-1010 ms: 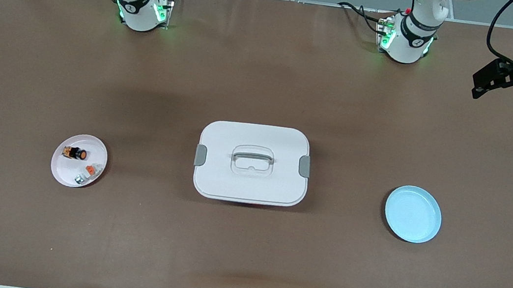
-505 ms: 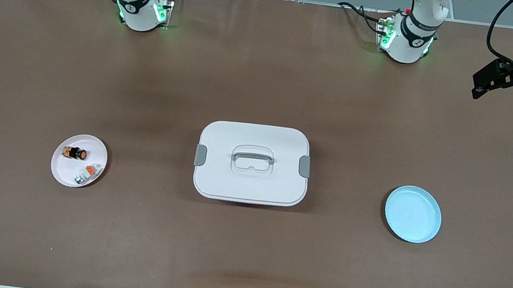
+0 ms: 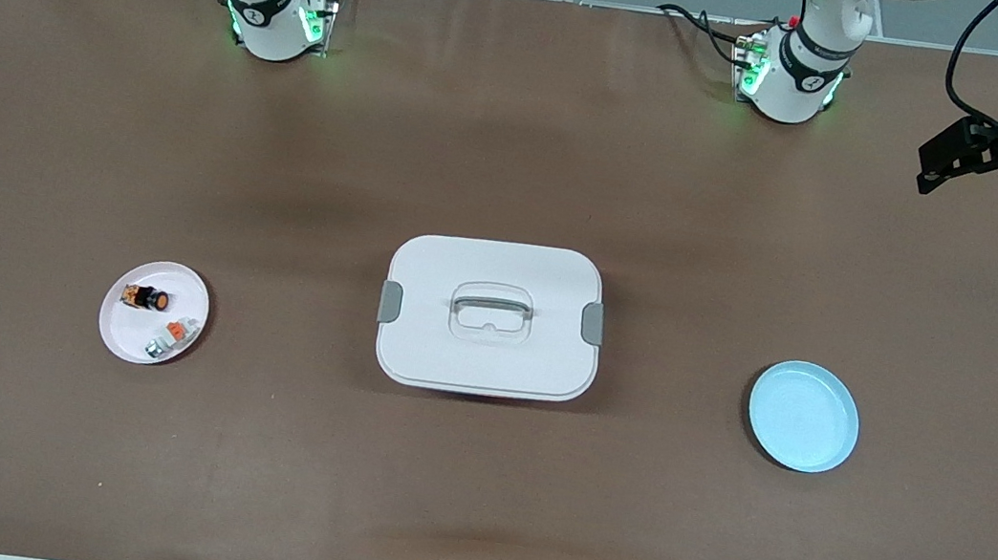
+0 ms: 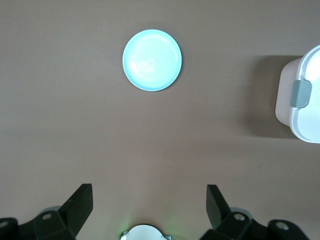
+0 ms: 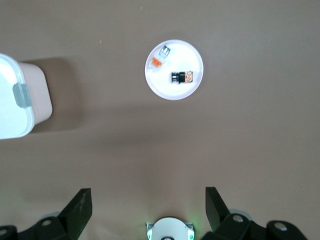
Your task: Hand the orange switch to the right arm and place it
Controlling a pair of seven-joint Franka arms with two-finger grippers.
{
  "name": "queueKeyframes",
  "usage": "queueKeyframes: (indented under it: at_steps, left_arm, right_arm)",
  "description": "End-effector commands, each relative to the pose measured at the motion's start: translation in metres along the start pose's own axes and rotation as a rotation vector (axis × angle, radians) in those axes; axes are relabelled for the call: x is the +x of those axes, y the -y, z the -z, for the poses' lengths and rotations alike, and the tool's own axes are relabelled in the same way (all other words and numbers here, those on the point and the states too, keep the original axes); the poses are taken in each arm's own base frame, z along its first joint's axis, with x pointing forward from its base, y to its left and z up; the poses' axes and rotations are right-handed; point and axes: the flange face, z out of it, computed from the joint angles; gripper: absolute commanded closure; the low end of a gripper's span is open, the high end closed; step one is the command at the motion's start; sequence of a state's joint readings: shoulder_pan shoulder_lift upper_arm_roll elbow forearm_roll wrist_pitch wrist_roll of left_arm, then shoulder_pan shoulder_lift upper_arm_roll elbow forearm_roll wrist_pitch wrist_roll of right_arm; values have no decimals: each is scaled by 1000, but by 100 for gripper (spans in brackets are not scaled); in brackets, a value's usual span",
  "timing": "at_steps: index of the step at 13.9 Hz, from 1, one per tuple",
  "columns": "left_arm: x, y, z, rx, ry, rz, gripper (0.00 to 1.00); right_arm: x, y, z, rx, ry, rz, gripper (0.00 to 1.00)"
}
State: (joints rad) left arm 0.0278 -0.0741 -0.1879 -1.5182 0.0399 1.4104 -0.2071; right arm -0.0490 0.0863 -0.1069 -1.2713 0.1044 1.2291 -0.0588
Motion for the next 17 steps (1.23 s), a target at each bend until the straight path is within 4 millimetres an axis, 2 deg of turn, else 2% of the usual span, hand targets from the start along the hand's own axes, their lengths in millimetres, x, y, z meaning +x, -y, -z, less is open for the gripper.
queueKeyframes:
  at_steps: [1,4,9,11,17]
  left_arm:
    - [1,1,3,-15,-8,-15,0]
    - [1,3,4,-10,-10,-16,0]
    - [2,2,4,-17,-12,-17,0]
    - [2,1,4,-16,-17,-18,0]
    - [2,0,3,-16,-15,-20,0]
  right_arm:
    - [-1,9,-6,-4,19,15,0]
    - [2,25,-7,-77,6,38,0]
    - [6,32,-13,-87,-28,59,0]
    - [14,29,-24,-93,-81,75,0]
    - [27,29,-28,-100,-140,97,0]
